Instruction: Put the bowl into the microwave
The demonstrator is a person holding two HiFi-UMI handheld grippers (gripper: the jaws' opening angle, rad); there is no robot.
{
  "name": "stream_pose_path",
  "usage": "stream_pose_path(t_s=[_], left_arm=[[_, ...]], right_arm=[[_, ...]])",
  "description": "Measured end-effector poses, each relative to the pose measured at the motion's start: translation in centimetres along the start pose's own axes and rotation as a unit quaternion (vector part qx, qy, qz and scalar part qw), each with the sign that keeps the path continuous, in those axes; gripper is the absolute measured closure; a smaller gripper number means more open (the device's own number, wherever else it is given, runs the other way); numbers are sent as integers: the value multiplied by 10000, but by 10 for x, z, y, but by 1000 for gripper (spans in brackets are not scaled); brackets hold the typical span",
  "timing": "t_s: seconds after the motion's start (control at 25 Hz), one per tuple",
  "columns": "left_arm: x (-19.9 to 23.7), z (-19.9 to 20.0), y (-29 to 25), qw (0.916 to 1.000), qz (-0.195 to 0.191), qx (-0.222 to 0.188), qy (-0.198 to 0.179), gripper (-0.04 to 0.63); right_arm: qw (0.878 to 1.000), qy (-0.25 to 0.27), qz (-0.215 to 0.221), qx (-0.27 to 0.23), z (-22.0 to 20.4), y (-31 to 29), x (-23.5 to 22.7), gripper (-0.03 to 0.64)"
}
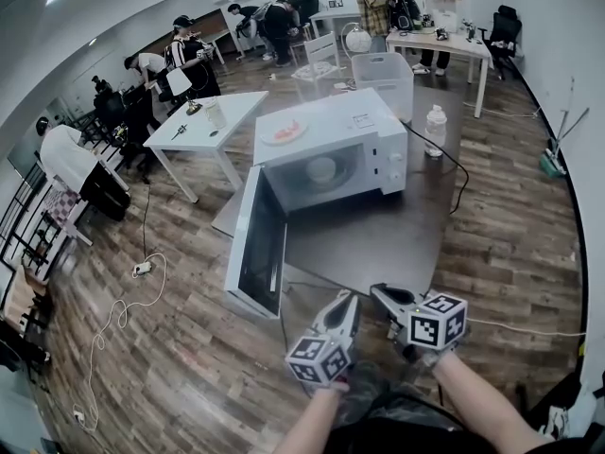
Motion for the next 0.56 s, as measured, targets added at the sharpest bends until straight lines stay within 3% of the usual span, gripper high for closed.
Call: stream_pose_path(t_s=[0.56], left_arm=[[5, 9, -15, 10000, -30, -50, 58, 594]], right_arm=[[10000, 33, 6, -24, 12, -3, -6, 617]])
Point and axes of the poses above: the fingertips, and each gripper's own axes: y backward along the fingers, x to its left, z out of its top, the point moved 3 cm from there along y, backward along the fingers, and after that the axes turned 1 degree about -y, right-handed, at the moved point
